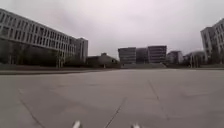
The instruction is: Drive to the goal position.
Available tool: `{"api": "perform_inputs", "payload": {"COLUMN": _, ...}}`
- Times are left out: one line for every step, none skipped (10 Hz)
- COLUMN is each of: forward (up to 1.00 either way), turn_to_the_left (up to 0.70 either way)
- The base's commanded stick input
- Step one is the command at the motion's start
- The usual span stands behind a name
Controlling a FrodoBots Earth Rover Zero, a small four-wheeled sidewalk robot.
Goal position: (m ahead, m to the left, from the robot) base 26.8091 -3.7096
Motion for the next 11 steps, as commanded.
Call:
{"api": "perform_inputs", "payload": {"forward": 0.70, "turn_to_the_left": 0.00}}
{"api": "perform_inputs", "payload": {"forward": 0.70, "turn_to_the_left": 0.00}}
{"api": "perform_inputs", "payload": {"forward": 0.70, "turn_to_the_left": 0.00}}
{"api": "perform_inputs", "payload": {"forward": 0.70, "turn_to_the_left": 0.00}}
{"api": "perform_inputs", "payload": {"forward": 0.70, "turn_to_the_left": 0.00}}
{"api": "perform_inputs", "payload": {"forward": 0.70, "turn_to_the_left": 0.00}}
{"api": "perform_inputs", "payload": {"forward": 0.70, "turn_to_the_left": 0.00}}
{"api": "perform_inputs", "payload": {"forward": 0.70, "turn_to_the_left": 0.00}}
{"api": "perform_inputs", "payload": {"forward": 0.70, "turn_to_the_left": 0.00}}
{"api": "perform_inputs", "payload": {"forward": 0.70, "turn_to_the_left": 0.00}}
{"api": "perform_inputs", "payload": {"forward": 0.70, "turn_to_the_left": 0.00}}
